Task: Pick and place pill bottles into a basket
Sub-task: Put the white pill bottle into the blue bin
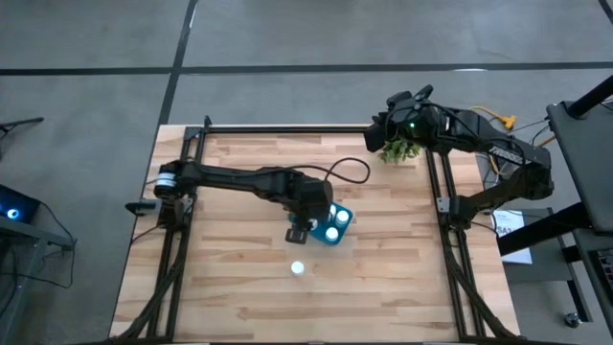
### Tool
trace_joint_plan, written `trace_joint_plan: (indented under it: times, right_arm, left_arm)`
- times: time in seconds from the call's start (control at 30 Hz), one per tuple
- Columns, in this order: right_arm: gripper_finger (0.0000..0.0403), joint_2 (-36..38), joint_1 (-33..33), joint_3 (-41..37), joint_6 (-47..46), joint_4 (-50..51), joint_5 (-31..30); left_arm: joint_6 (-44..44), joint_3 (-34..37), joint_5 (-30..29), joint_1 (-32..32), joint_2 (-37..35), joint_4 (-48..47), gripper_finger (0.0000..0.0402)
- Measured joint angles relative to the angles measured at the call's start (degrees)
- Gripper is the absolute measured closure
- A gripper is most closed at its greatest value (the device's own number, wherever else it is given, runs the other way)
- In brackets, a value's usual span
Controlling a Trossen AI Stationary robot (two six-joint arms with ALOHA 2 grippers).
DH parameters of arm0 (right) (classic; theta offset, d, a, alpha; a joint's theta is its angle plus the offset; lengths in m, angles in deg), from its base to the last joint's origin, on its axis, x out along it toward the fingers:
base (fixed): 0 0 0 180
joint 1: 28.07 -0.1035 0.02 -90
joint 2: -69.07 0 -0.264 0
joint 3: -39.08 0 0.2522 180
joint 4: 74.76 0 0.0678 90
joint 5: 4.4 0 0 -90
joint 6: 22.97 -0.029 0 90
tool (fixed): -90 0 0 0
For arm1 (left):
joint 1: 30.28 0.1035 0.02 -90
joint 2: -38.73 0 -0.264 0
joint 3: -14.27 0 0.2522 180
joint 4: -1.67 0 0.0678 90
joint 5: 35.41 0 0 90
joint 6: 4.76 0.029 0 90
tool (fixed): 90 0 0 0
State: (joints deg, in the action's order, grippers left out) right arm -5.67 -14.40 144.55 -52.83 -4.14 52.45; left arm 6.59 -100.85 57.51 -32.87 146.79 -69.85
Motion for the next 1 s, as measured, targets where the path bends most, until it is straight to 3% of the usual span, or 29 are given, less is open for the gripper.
trace_joint_plan:
  times: [0.33, 1.0]
  right_arm:
    - [0.0319, 0.1, 0.1, 0.0, 0.0, 0.0, 0.0]
    - [0.0316, 0.1, 1.0, 0.0, 0.5, 0.2, 0.0]
  left_arm:
    - [0.1, -0.4, 0.0, 0.4, 4.4, 2.4, 0.0261]
    - [1.3, 0.5, 0.0, 2.4, 6.2, 6.9, 0.0261]
